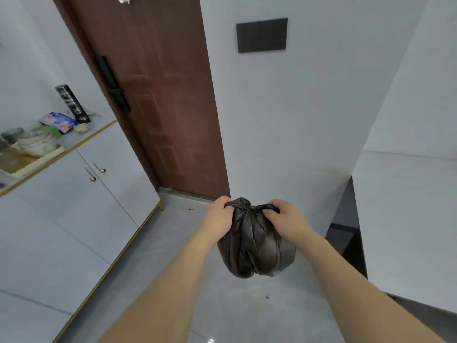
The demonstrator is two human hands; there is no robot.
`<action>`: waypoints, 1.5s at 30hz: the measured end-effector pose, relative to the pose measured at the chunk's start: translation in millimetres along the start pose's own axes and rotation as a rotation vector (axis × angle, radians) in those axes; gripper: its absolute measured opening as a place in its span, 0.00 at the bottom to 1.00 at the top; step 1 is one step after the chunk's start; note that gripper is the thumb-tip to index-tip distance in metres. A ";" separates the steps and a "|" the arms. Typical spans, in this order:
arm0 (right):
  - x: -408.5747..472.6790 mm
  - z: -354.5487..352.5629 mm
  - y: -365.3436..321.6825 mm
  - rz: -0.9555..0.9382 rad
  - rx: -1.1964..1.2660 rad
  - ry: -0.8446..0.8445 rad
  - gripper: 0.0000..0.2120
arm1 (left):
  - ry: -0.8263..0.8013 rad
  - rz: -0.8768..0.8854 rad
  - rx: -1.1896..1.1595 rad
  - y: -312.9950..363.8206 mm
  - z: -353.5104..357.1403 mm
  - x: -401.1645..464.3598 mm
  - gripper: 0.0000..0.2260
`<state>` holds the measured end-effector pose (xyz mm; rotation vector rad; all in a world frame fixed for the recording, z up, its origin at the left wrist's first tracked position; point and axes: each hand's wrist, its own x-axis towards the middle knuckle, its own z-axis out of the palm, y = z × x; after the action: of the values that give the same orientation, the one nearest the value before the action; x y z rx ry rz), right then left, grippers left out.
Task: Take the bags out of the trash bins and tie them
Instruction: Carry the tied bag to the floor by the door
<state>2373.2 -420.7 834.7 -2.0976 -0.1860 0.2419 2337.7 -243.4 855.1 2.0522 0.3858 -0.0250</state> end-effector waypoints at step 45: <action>280.9 252.8 755.3 0.376 0.238 0.914 0.08 | -0.634 0.082 -0.169 -502.3 571.6 427.5 0.11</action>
<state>2609.2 -531.9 31.4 -1.7958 0.7459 -0.4613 2683.4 -399.0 69.0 1.7766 -0.0895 -0.5591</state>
